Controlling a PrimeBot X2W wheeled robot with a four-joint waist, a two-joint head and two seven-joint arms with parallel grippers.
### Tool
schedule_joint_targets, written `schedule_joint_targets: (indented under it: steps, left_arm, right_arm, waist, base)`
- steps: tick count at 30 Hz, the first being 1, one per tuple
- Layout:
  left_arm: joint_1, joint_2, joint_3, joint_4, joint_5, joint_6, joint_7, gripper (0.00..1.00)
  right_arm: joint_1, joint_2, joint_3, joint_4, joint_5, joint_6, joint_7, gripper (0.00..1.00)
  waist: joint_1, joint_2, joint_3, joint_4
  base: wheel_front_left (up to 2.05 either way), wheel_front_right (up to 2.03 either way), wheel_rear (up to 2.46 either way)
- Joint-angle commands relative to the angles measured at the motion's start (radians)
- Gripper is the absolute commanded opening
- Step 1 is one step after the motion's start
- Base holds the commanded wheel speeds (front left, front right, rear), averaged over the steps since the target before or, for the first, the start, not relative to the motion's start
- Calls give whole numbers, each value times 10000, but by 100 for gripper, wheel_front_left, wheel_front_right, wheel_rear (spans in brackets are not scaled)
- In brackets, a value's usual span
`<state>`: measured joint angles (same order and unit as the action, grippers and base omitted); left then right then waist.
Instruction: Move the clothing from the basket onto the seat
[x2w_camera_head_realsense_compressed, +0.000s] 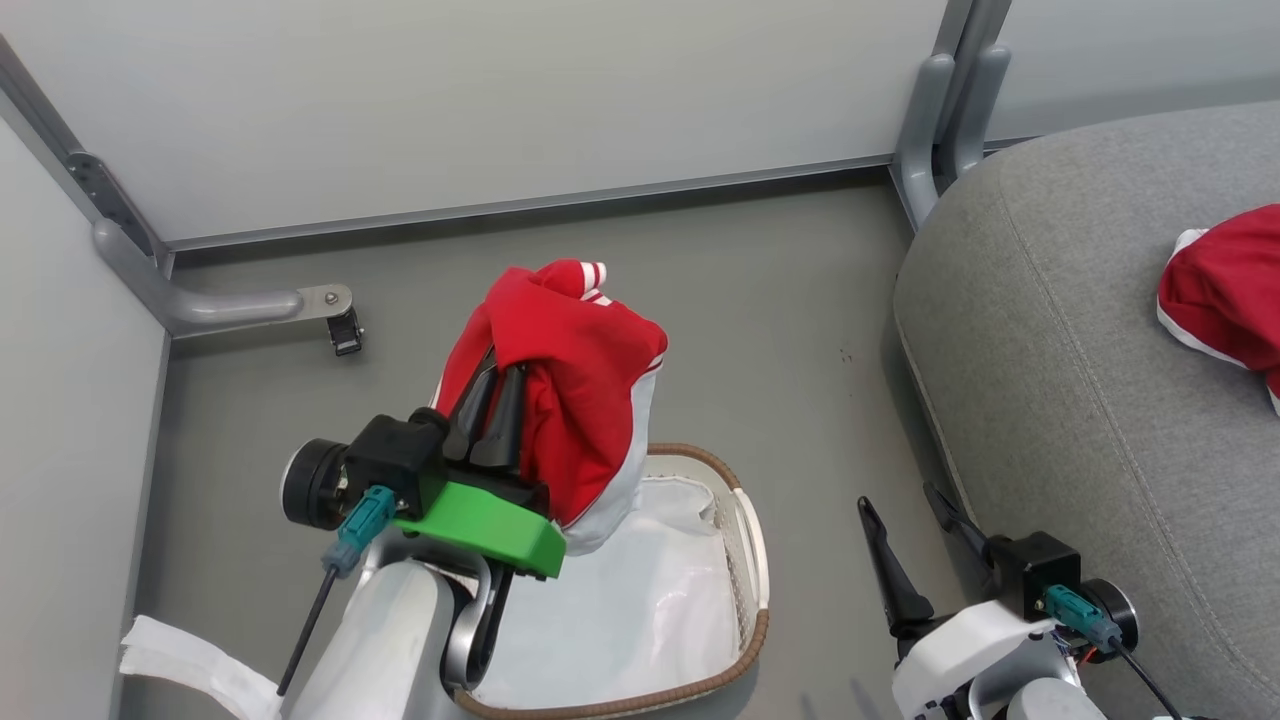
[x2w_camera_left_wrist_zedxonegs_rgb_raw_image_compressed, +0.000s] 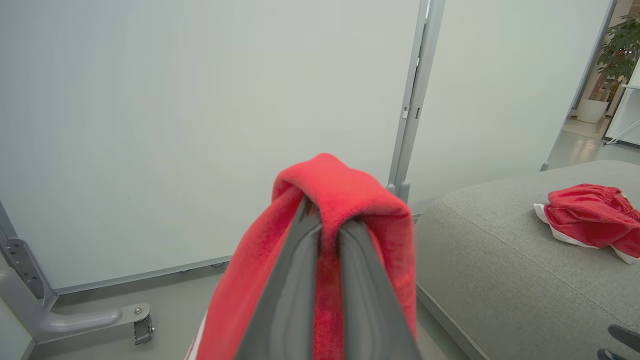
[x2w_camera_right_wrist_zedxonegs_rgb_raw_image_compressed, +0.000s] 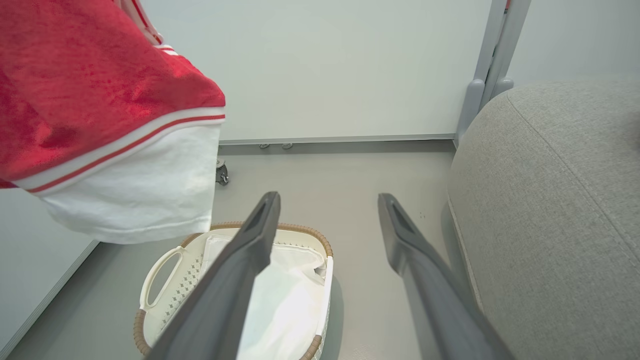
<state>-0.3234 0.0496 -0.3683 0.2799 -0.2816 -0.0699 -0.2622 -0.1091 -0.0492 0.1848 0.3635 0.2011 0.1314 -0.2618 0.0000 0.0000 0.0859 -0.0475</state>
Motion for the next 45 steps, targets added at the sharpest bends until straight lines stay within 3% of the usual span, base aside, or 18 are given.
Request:
schedule_joint_targets:
  steps: [1,7,18,29,30,32,39,40,41,42,43,45]
  left_arm:
    - [-170,27,-72,-111,-75,63,-37,0]
    - [-182,26,-448,-204,-228,178,-37,0]
    - [-376,29,-1349,-55,-649,201,-37,0]
    - [-592,25,-2418,-144,-1221,228,-39,0]
    - [-606,25,-2511,-158,-1263,228,-37,0]
    - [-605,23,-2644,-161,-1314,243,-37,0]
    - [-414,26,-2563,48,-1129,346,-37,0]
    - [-369,24,-2525,60,-1087,355,-37,6]
    - [-333,24,-2458,60,-1037,380,-36,38]
    - [-283,23,-2409,119,-955,374,-34,79]
    - [-249,26,-2320,150,-884,376,-30,100]
    - [-176,29,-2188,247,-660,330,-25,100]
  right_arm:
    - [89,-45,31,25,-67,-14,-48,100]
    - [-435,-41,956,-46,-121,-14,-48,100]
    - [-3088,-56,4449,195,2,-14,-48,100]
    - [-4210,-42,4927,1536,36,-14,-48,100]
    - [-4265,-53,4938,1667,135,-14,-48,84]
    - [-4347,-48,4924,1790,299,-14,-48,0]
    - [-4145,-48,4382,1639,469,-14,-48,0]
    - [-4078,-50,4279,1592,467,-14,-48,0]
    - [-4019,-50,4202,1540,451,-14,-48,0]
    - [-3940,-51,4073,1457,430,-14,-48,0]
    - [-3864,-48,3930,1364,418,-14,-48,0]
    - [-3669,-48,3653,1216,408,-14,-48,0]
  waist:
    - [0,0,-9,-4]
    - [0,0,93,51]
    - [0,0,420,595]
    - [0,0,505,1390]
    - [0,0,517,1467]
    - [0,0,521,1575]
    - [0,0,527,1497]
    - [0,0,524,1431]
    - [0,0,521,1345]
    - [0,0,520,1220]
    - [0,0,528,1070]
    - [0,0,545,745]
  base:
    - [0,0,0]
    - [0,0,0]
    - [0,0,0]
    - [0,0,0]
    - [0,0,0]
    - [0,0,0]
    - [0,0,0]
    - [0,0,0]
    - [0,0,0]
    - [0,0,0]
    - [0,0,0]
    - [0,0,0]
